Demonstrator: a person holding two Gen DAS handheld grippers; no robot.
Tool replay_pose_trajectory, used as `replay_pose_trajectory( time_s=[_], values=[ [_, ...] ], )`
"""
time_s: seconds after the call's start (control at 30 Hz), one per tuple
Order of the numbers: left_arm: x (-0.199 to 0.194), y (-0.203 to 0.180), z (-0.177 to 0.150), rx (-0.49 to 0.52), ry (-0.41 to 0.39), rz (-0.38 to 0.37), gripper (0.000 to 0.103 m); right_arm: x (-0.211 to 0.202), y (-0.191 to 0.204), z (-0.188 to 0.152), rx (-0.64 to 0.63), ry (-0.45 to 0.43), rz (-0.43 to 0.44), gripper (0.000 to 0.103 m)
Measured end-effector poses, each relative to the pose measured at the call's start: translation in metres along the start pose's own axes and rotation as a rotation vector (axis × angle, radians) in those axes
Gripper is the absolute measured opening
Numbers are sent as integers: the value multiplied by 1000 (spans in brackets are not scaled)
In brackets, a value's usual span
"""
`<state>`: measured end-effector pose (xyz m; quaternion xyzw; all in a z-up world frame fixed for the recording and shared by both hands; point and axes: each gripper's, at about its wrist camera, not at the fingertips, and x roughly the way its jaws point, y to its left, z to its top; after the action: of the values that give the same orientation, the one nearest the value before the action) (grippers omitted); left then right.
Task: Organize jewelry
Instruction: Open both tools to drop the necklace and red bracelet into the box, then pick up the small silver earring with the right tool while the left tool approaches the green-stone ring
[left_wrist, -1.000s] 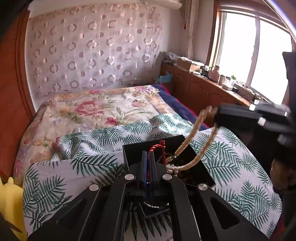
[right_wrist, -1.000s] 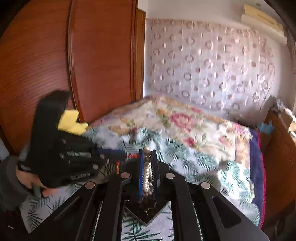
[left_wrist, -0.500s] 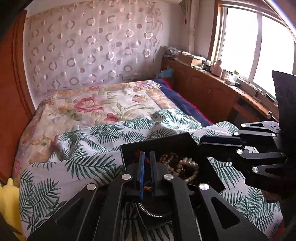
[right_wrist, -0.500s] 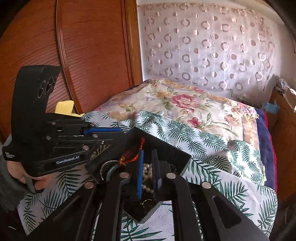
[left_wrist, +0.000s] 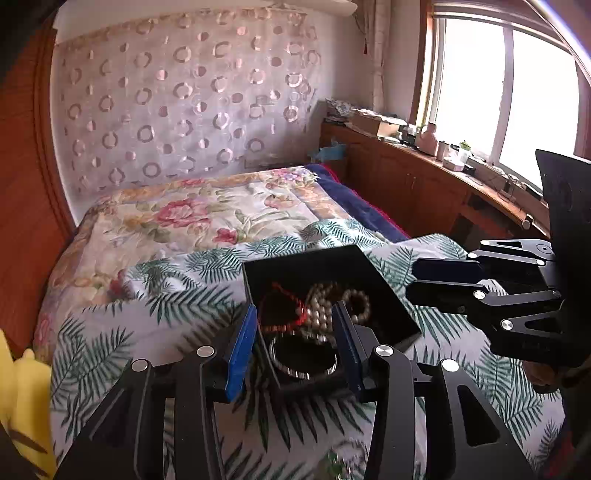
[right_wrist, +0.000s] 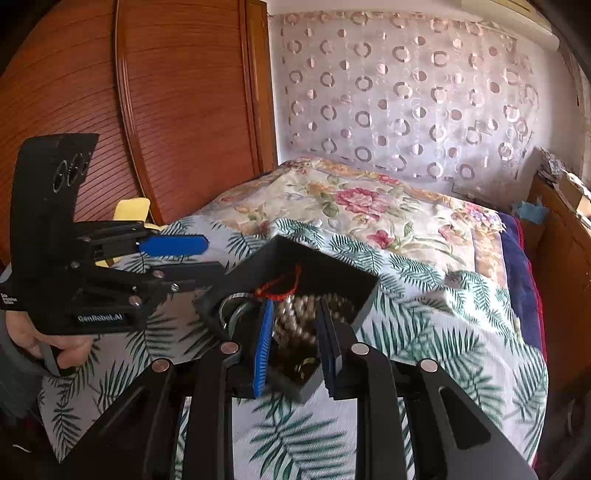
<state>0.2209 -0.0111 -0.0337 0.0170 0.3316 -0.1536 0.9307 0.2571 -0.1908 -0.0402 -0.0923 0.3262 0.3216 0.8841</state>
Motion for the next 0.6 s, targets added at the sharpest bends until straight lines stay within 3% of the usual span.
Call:
replay_pose_trajectory(
  time_s=[0.1, 0.2, 0.23, 0.33, 0.5, 0.57, 0.6],
  values=[
    [-13, -5, -11, 6, 3, 0, 42, -8, 7, -12, -6, 17, -9, 26],
    [-22, -9, -20, 8, 1, 2, 52, -15, 11, -20, -1, 22, -14, 26],
    [-26, -11, -24, 9, -3, 8, 57, -17, 12, -25, 0, 23, -16, 26],
    [-35, -15, -31, 8, -18, 41, 86, -24, 17, -37, 3, 26, -26, 26],
    [-42, -17, -48, -10, -12, 53, 93, -31, 25, -58, -3, 53, -44, 27],
    [-42, -18, -55, -8, 2, 65, 94, -33, 27, -66, -3, 67, -44, 37],
    [-42, -18, -58, -6, 8, 69, 94, -34, 28, -69, -1, 72, -42, 37]
  ],
)
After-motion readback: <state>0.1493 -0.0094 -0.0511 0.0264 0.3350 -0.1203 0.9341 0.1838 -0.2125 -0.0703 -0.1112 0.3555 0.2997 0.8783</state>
